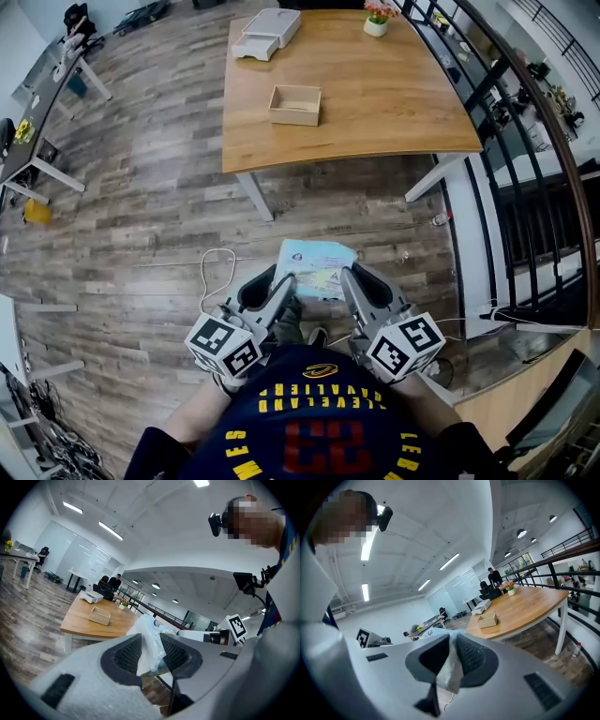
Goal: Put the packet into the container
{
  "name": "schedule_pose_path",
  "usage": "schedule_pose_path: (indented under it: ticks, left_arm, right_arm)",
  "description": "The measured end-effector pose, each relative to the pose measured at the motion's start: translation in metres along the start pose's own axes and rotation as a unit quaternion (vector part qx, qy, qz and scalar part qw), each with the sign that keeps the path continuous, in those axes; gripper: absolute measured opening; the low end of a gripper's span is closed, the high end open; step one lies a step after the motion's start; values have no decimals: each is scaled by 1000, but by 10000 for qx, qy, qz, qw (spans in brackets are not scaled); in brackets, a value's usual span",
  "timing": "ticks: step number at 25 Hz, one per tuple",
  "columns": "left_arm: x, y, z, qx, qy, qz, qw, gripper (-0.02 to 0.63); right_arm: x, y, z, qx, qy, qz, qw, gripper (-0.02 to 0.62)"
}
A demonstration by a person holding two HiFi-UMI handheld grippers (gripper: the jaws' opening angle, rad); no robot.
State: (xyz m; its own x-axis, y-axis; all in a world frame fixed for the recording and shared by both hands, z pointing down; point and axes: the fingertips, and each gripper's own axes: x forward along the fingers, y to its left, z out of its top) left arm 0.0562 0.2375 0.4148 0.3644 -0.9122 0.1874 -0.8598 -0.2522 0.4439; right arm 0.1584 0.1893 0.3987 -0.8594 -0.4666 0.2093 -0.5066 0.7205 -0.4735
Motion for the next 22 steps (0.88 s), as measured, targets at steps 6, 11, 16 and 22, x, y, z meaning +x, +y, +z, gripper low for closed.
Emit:
schedule_pose_path:
  ticks: [6, 11, 16, 22]
  left_arm:
    - [37, 57, 34, -117, 70, -157, 9998, 130]
    - [59, 101, 52, -134, 278, -304, 9991, 130]
    - [75, 141, 66, -227, 399, -374, 9982, 130]
    - [95, 170, 75, -241, 563, -501, 9969, 129]
  right_arm:
    - [67, -15, 29, -87, 60, -178, 9998, 55]
    - [115, -19, 47, -172, 79, -304, 9994, 55]
    - [159, -23, 55, -162, 162, -415, 9989, 54]
    - [192, -38, 59, -35, 327, -431, 9985, 54]
